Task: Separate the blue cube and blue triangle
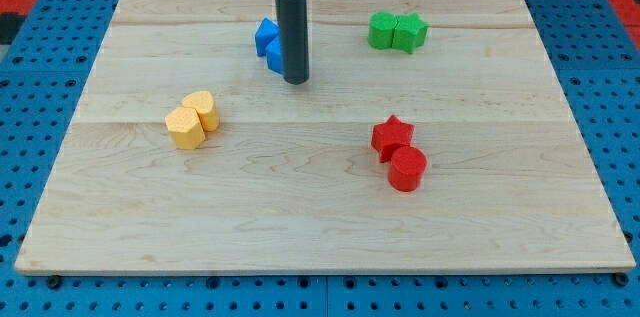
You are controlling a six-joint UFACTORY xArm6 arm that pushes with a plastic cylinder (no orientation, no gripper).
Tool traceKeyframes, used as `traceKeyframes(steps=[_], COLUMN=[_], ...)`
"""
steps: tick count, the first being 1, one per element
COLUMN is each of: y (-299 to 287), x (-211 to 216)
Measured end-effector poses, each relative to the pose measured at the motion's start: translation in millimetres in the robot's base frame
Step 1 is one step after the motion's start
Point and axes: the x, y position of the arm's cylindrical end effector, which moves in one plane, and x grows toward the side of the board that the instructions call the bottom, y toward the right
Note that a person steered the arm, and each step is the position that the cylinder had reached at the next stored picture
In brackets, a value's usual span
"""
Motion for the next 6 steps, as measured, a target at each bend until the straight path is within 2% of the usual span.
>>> traceKeyframes(steps=[1, 2, 3, 5, 6], y=[27.3, 43.4, 37.7, -39.9, -47.9], x=[2.4, -16.5, -52.9, -67.8, -57.8])
